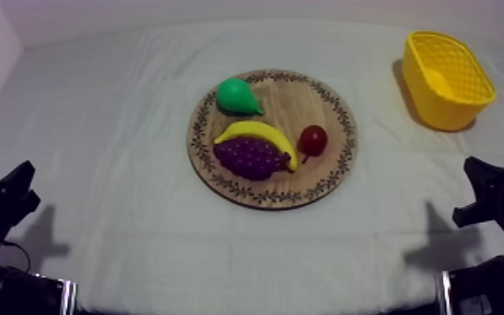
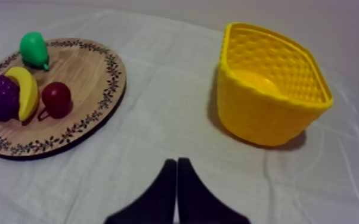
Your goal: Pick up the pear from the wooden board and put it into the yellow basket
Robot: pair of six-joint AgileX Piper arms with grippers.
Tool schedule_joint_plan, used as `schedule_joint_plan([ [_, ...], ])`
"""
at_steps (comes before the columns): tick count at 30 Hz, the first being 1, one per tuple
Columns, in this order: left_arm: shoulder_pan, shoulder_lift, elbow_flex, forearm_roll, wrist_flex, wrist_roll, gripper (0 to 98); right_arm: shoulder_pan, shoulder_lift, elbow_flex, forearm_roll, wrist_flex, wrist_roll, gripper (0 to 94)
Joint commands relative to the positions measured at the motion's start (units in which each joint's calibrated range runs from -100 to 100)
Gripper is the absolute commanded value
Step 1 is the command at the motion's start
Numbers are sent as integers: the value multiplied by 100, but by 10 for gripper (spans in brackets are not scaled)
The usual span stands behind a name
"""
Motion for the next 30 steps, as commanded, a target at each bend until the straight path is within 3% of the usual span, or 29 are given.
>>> schedule_joint_plan([
  [1, -1, 0, -2, -2, 0, 0, 1, -1, -1, 5, 1, 23, 1, 3],
  [11, -1, 0, -2, -2, 0, 0, 1, -27, -1, 5, 1, 23, 8, 3],
  [18, -1, 0, -2, -2, 0, 0, 1, -691, -1, -54, 110, 308, 182, 4],
  [21, -1, 0, -2, -2, 0, 0, 1, -954, 56, -147, 372, 553, 40, 4],
  [24, -1, 0, -2, -2, 0, 0, 1, -1288, 419, -240, 807, 664, -268, 4],
  [30, -1, 0, -2, -2, 0, 0, 1, -1723, 1689, -551, 1815, 488, -1247, 4],
])
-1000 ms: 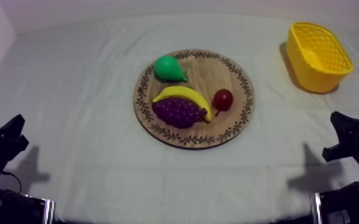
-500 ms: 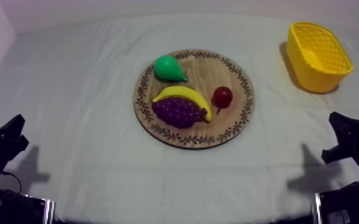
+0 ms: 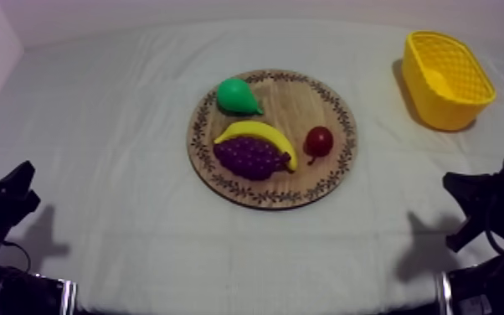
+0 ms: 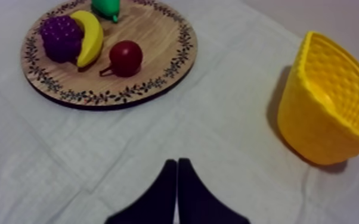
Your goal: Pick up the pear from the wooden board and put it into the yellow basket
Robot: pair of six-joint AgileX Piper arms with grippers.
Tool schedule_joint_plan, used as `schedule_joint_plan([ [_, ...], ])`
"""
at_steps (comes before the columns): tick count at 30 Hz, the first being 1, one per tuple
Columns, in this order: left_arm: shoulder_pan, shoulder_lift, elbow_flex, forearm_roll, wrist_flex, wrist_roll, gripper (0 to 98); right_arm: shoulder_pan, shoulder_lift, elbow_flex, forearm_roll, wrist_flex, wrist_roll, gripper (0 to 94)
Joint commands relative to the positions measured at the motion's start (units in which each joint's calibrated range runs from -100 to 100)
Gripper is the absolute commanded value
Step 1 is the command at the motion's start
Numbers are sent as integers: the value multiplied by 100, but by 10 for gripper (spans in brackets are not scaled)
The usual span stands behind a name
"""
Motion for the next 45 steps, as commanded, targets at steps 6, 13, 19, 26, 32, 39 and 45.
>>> schedule_joint_plan([
  [6, -1, 0, -2, -2, 0, 0, 1, -383, 1937, -1381, 668, 381, -779, 4],
  [13, -1, 0, -2, -2, 0, 0, 1, -700, 3570, -3331, 728, 1351, -645, 4],
  [19, -1, 0, -2, -2, 0, 0, 1, -935, 4916, -4957, 792, 2104, -536, 4],
  [26, -1, 0, -2, -2, 0, 0, 1, -1032, 6454, -7149, 397, 2844, 89, 5],
  [32, -1, 0, -2, -2, 0, 0, 1, -1074, 7825, -9167, 90, 3479, 641, 9],
  [39, -1, 0, -2, -2, 0, 0, 1, -1083, 9218, -11158, -250, 4283, 1367, 9],
  [45, -1, 0, -2, -2, 0, 0, 1, -1100, 10037, -12067, -342, 4768, 1872, 10],
])
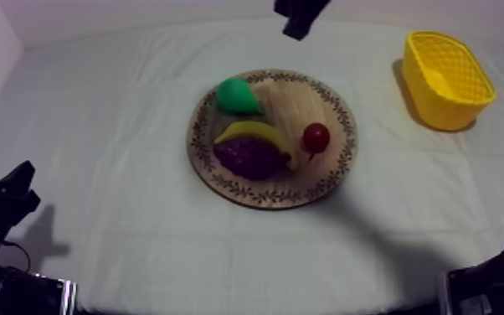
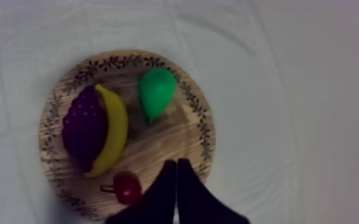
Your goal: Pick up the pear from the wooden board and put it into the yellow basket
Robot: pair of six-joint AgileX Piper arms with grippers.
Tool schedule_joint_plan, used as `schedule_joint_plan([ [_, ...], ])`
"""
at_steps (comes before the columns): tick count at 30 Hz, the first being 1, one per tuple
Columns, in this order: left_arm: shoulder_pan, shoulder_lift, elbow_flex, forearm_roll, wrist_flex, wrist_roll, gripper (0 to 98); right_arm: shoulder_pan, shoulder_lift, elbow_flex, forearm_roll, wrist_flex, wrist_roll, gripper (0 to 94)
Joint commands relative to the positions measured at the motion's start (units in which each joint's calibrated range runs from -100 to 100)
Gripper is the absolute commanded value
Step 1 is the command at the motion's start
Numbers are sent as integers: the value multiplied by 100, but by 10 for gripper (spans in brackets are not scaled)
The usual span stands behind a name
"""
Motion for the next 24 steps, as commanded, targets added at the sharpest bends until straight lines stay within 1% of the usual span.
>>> schedule_joint_plan([
  [1, -1, 0, -2, -2, 0, 0, 1, -5, 404, -615, 19, 122, 290, 22],
  [3, -1, 0, -2, -2, 0, 0, 1, -10, 568, -688, 61, 188, 374, 77],
  [5, -1, 0, -2, -2, 0, 0, 1, -11, 713, -748, 113, 221, 398, 151],
  [16, -1, 0, -2, -2, 0, 0, 1, 27, 1134, -952, 195, 315, 323, 528],
  [19, -1, 0, -2, -2, 0, 0, 1, 3, 1187, -953, 230, 332, 287, 581],
  [24, -1, 0, -2, -2, 0, 0, 1, -40, 1370, -964, 291, 349, 233, 614],
])
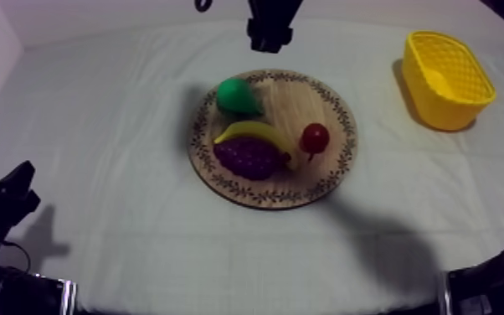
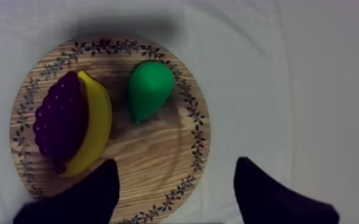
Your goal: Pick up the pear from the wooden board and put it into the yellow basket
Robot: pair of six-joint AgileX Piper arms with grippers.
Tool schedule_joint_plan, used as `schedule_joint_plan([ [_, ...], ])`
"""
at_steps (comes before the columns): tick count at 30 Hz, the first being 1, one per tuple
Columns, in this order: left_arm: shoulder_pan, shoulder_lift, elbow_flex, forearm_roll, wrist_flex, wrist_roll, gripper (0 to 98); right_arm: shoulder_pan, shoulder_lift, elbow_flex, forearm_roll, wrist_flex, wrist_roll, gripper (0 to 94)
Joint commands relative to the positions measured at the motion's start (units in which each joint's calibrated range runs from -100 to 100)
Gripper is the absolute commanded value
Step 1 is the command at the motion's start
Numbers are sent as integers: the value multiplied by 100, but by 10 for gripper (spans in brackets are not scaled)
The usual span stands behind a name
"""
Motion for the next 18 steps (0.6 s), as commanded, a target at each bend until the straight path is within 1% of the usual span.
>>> schedule_joint_plan([
  [1, -1, 0, -2, -2, 0, 0, 1, -17, 126, -7, 35, 2, -23, 616],
  [10, -1, 0, -2, -2, 0, 0, 1, -55, 1163, -272, 106, -217, -170, 629],
  [18, -1, 0, -2, -2, 0, 0, 1, -74, 2350, -1207, 117, -270, -257, 632],
])
